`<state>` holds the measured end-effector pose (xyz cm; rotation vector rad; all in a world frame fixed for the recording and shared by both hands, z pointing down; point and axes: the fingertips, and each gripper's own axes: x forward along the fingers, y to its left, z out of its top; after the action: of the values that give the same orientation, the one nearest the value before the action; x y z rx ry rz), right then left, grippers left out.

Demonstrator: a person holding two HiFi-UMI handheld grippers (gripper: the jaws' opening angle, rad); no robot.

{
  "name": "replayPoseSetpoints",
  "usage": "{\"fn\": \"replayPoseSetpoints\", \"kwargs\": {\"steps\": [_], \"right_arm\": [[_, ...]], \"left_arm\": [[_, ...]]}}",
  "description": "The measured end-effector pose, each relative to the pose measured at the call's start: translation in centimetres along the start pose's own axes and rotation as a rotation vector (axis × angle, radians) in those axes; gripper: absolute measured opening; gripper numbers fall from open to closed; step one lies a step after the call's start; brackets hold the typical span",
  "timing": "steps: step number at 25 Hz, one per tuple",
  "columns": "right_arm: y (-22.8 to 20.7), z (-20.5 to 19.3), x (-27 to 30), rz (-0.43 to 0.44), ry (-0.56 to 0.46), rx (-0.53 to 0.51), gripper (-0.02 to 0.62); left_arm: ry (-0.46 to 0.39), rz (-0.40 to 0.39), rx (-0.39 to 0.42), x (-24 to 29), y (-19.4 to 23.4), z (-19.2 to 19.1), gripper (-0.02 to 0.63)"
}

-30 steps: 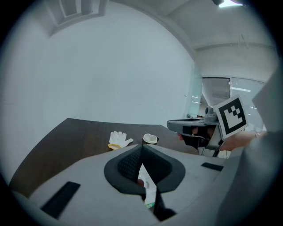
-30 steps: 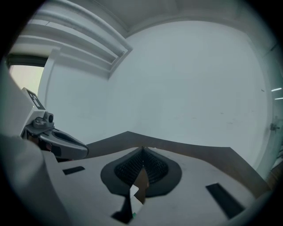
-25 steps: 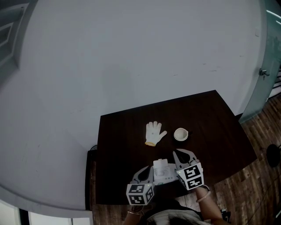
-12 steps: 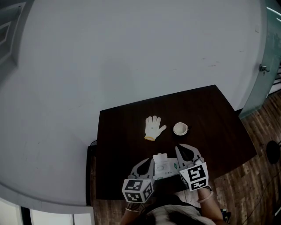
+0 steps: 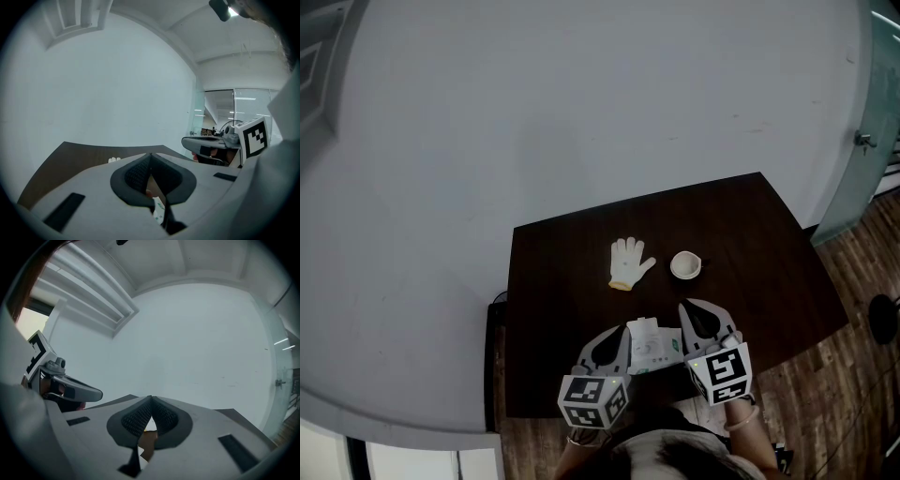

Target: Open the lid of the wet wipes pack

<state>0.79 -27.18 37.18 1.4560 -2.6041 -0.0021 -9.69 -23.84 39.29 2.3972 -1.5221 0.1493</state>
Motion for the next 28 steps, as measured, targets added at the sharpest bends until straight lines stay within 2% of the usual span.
{"fn": "replayPoseSetpoints", "kwargs": {"steps": [11, 28], "right_arm": [[-0.4, 0.0, -0.5, -0.017, 0.003, 0.003, 0.008], [-1.0, -1.4, -0.3, -0.035, 0.040, 0.008, 0.006]], "left_arm": [[-0.023, 0.006, 0.008, -0.1, 0.1, 0.9, 0.014], [0.000, 0.000, -0.014, 0.8, 0.6, 0.1, 0.014]]}}
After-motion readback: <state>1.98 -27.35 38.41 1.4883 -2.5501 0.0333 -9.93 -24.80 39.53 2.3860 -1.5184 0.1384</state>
